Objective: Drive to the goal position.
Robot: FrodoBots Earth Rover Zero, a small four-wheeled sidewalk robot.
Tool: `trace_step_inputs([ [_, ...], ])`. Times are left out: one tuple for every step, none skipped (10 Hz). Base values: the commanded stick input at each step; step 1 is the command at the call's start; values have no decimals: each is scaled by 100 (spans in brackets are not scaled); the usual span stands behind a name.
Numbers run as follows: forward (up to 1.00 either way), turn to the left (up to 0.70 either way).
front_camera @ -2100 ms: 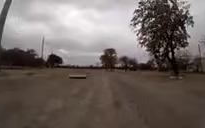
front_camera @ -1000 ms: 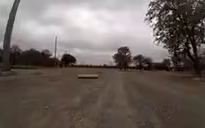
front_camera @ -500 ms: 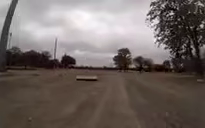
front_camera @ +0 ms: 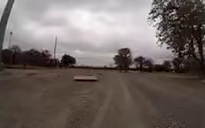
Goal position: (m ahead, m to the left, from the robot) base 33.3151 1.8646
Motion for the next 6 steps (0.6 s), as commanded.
trace_step_inputs([
  [70, -14],
  [70, -34],
  [70, -28],
  [70, -9],
  [70, -1],
  [70, -1],
])
